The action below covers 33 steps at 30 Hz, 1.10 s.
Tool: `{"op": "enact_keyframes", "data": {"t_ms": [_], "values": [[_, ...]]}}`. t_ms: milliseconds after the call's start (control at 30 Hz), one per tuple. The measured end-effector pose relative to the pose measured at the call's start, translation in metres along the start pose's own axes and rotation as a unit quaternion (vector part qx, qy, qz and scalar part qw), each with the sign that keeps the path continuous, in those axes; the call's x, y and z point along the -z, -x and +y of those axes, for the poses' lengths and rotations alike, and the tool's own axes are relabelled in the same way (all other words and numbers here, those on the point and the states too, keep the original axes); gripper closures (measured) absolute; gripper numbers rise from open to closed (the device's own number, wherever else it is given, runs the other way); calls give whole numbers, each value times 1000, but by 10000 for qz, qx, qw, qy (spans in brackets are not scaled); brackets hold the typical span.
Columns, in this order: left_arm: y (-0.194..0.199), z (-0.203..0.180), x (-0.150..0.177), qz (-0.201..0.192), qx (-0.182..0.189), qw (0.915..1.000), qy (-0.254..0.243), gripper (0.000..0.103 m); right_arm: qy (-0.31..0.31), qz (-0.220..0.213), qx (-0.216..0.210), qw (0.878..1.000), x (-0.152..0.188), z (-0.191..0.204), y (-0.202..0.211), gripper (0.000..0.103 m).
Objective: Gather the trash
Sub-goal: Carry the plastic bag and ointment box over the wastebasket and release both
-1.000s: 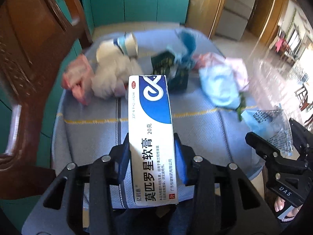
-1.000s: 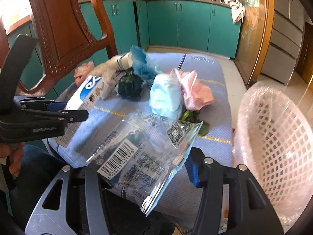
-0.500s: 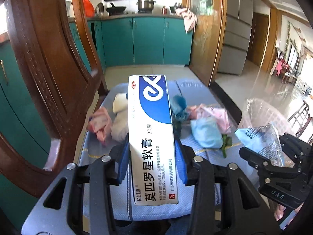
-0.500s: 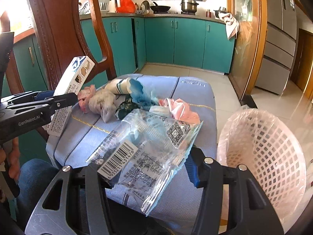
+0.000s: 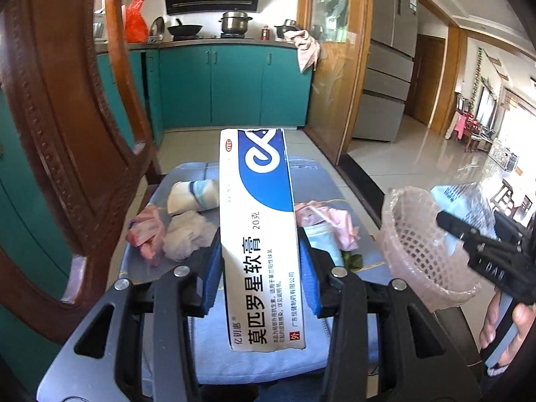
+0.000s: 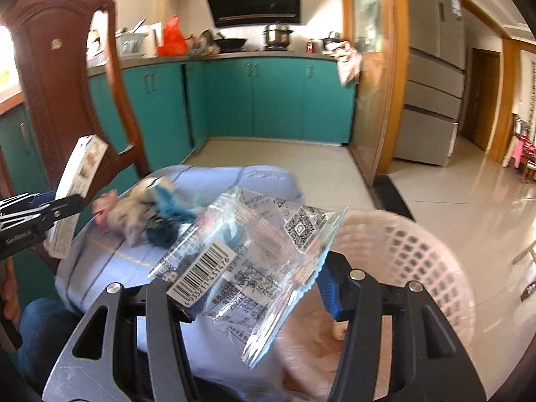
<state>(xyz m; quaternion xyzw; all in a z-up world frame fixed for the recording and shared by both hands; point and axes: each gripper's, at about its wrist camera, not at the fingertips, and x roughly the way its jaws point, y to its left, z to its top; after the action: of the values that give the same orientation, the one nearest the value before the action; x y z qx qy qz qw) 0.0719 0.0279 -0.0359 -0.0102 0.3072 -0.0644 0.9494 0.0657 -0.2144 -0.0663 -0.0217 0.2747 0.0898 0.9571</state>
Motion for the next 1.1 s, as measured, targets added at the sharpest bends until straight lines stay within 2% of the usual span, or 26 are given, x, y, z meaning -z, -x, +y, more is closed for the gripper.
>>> {"op": "enact_keyframes", "data": {"t_ms": [233, 467, 700, 733, 800, 933, 967, 1000, 1033, 1067, 1100], "values": [[-15, -34, -9, 54, 436, 9988, -206, 61, -214, -60, 450, 9987, 1, -50, 10, 49], [-41, -85, -8, 348, 968, 9929, -604, 61, -440, 448, 515, 9967, 32, -74, -14, 49], [-63, -126, -15, 567, 1433, 9844, -848, 61, -800, 537, 586, 9936, 41, -101, -24, 48], [-68, -132, -17, 613, 1539, 9825, -851, 61, -813, 540, 638, 9932, 41, -104, -24, 46], [-74, -142, -18, 701, 1700, 9790, -879, 61, -968, 494, 776, 9910, 41, -113, -23, 32], [-91, -165, -15, 888, 2081, 9689, -1002, 58, -1423, 326, 791, 9861, 45, -135, -10, 27], [-97, -173, -13, 1008, 2275, 9627, -1064, 57, -1525, 284, 828, 9844, 46, -141, -7, 27], [-101, -180, -10, 1115, 2461, 9562, -1128, 49, -1609, 255, 845, 9830, 47, -145, -3, 27], [-105, -187, -8, 1211, 2641, 9494, -1193, 33, -1672, 234, 853, 9820, 48, -148, 0, 27], [-108, -193, -4, 1243, 2699, 9465, -1255, 26, -1700, 219, 870, 9813, 49, -152, 2, 27], [-108, -195, -2, 1216, 2636, 9480, -1303, 19, -1715, 205, 903, 9808, 50, -155, 5, 27]]}}
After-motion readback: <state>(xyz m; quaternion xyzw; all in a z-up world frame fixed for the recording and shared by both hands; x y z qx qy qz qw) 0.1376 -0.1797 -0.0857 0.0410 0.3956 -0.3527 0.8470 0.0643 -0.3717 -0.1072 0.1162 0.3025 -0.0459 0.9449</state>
